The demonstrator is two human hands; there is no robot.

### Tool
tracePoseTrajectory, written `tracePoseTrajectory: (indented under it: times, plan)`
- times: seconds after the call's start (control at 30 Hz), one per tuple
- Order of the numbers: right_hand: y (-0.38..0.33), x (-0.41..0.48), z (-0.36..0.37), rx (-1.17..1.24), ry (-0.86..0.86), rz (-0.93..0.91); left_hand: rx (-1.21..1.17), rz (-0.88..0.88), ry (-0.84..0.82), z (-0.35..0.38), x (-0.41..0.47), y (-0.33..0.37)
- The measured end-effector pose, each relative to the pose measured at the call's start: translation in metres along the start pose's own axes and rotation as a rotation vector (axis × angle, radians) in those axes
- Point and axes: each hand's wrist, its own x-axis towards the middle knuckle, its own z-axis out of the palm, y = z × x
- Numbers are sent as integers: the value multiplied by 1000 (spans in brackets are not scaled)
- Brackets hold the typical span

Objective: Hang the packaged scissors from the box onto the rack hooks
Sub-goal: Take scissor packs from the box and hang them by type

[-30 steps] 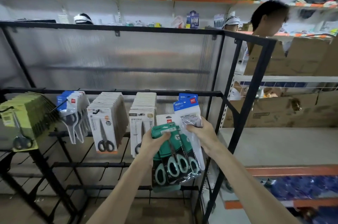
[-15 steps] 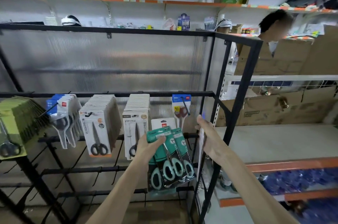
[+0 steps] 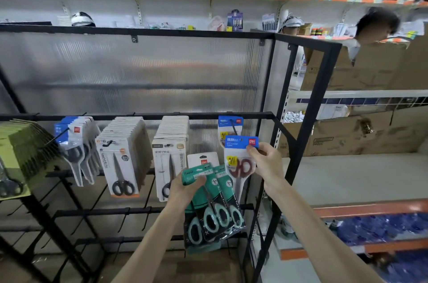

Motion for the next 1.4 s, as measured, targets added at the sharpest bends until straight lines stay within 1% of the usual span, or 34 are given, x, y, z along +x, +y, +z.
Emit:
tracePoseTrajectory:
  times: [0.13,0.27,0.4,0.53,0.67,0.8,0.87,1.07,1.17,1.27,1.4]
  plan:
    - [1,16,7,-136,34,-86,-8,10,6,1,0,-6]
    - [18,22,1,-232,43,-62,34,17,11,2,4,-10]
    - [22,10,-7,-158,-72,-110,74,29,19,5,8,-11]
    - [22,6,-10,-167,-170,-187,124,9,52,9,17,-7]
    - [12,11,-5,-146,-109,-191,100,13,63,11,19,-4]
    - [2,17,0,-200,-103,-216,114,32,66,13,17,2]
    - [-1,17,2,-184,-92,-230,98,26,69,12,16,2]
    - [0,18,1,-128,-162,-199,80,26,116,4,13,9]
    - [-4,18,-2,-111,-221,-176,108,24,126,2,16,9]
    - [-5,18,-6,-156,-251,-201,124,38,117,6,17,11]
    - [-3,19,-8,-194,-237,-215,132,45,123,12,21,11]
